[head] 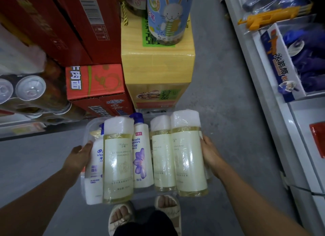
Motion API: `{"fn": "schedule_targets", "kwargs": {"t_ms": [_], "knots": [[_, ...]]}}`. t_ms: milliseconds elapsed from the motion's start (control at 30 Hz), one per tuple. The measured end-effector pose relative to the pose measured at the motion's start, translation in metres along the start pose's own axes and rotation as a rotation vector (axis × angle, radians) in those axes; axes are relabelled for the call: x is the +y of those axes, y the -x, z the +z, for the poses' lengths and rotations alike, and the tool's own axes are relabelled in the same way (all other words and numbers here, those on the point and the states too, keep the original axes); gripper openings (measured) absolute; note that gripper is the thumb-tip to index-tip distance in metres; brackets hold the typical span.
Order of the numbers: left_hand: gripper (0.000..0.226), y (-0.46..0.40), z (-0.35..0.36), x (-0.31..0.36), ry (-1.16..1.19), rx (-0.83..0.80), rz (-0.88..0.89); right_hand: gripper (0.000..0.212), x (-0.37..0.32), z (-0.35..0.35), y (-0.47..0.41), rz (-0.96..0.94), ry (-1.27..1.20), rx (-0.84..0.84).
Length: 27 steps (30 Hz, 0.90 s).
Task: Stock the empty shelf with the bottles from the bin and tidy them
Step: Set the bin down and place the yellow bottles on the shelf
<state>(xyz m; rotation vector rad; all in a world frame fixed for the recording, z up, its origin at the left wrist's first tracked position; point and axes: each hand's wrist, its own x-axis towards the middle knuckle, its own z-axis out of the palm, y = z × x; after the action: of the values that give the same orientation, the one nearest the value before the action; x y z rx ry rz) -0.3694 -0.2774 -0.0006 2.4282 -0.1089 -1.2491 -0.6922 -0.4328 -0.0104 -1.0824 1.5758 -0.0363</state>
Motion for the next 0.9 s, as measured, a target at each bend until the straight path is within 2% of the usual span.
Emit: {"fn": "schedule_targets", "kwargs": {"t_ms": [100, 167, 200, 267, 300, 400, 467, 567, 667, 900], "knots": [[0.037, 0.019, -0.003, 0.003, -0.009, -0.005, 0.024, 0.042, -0.004, 0.0, 0.019, -0.006, 0.018, 0.083], [0.035, 0.036, -0.002, 0.009, 0.002, 0.036, 0.071, 0.05, -0.008, -0.001, 0.032, -0.014, 0.054, 0.134], [0.04, 0.046, -0.003, 0.012, 0.006, 0.056, 0.073, 0.055, -0.012, -0.001, 0.039, -0.028, 0.069, 0.154], [0.073, 0.06, 0.0, 0.012, -0.046, 0.101, 0.146, 0.064, -0.023, 0.0, 0.054, -0.054, 0.074, 0.178], [0.081, 0.066, 0.002, 0.013, -0.097, 0.11, 0.186, 0.072, -0.029, 0.003, 0.06, -0.066, 0.074, 0.168], [0.067, 0.096, 0.012, 0.028, -0.23, 0.174, 0.314, 0.102, -0.043, 0.017, 0.071, -0.065, 0.168, 0.139], [0.065, 0.102, 0.02, 0.035, -0.281, 0.199, 0.365, 0.112, -0.049, 0.028, 0.068, -0.051, 0.262, 0.15], [0.061, 0.1, 0.025, 0.039, -0.306, 0.175, 0.391, 0.104, -0.059, 0.036, 0.066, -0.032, 0.412, 0.206], [0.06, 0.101, 0.023, 0.042, -0.322, 0.163, 0.39, 0.094, -0.065, 0.039, 0.076, -0.033, 0.447, 0.235], [0.064, 0.102, 0.019, 0.038, -0.348, 0.136, 0.397, 0.099, -0.085, 0.079, 0.103, -0.147, 0.481, 0.162]]}}
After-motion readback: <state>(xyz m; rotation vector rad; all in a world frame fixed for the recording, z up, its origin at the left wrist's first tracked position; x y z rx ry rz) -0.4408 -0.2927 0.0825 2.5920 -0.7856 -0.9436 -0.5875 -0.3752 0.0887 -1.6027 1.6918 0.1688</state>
